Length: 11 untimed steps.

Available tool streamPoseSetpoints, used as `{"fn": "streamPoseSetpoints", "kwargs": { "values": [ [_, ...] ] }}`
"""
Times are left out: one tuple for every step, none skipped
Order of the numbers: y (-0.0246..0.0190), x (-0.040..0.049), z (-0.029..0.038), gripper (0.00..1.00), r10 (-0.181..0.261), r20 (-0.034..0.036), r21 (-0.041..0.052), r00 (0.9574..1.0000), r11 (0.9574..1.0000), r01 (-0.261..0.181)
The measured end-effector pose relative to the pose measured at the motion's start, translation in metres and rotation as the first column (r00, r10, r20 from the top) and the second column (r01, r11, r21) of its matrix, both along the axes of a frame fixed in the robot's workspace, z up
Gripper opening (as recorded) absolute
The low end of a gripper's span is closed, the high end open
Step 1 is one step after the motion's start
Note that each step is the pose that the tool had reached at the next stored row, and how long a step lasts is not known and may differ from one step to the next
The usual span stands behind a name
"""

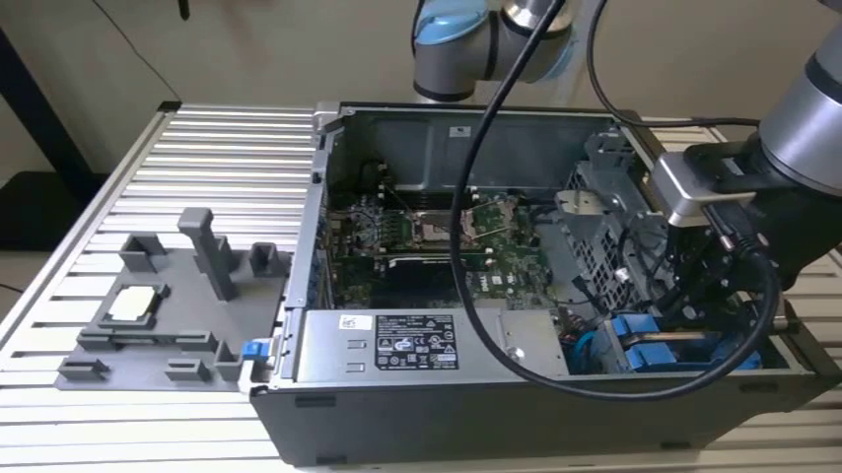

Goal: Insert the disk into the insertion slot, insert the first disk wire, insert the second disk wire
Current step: 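Insert the second disk wire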

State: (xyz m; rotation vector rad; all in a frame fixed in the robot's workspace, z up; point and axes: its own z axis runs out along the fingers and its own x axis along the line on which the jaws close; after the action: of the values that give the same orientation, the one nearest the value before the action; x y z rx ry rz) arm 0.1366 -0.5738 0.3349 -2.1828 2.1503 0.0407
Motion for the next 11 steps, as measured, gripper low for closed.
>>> {"fn": "streamPoseSetpoints", "kwargs": {
  "values": [
    [0.0,0.0,-0.0003,0.18,0.0,0.0001,0.0006,1.0,1.0,0.0],
    [0.0001,0.0,-0.0003,0.24,0.0,0.0001,0.0005,1.0,1.0,0.0],
    [0.0,0.0,0.0005,0.24,0.0,0.0,0.0001,1.0,1.0,0.0],
    [0.0,0.0,0.0022,0.24,0.0,-0.0002,-0.0002,1.0,1.0,0.0],
    [0.0,0.0,0.0073,0.24,0.0,-0.0009,-0.0003,1.0,1.0,0.0],
    [-0.0001,0.0,0.0103,0.24,0.0,-0.0011,-0.0005,1.0,1.0,0.0],
    [-0.0001,0.0,0.0137,0.24,0.0,-0.0014,-0.0008,1.0,1.0,0.0],
    [-0.0002,0.0,0.016,0.24,0.0,-0.0015,-0.0007,1.0,1.0,0.0],
    [-0.0002,0.0,0.016,0.24,0.0,-0.0015,-0.0005,1.0,1.0,0.0],
    [-0.0002,0.0,0.016,0.24,0.0,-0.0015,-0.0006,1.0,1.0,0.0],
    [-0.0002,0.0,0.016,0.24,0.0,-0.0015,-0.0007,1.0,1.0,0.0]
  ]
}}
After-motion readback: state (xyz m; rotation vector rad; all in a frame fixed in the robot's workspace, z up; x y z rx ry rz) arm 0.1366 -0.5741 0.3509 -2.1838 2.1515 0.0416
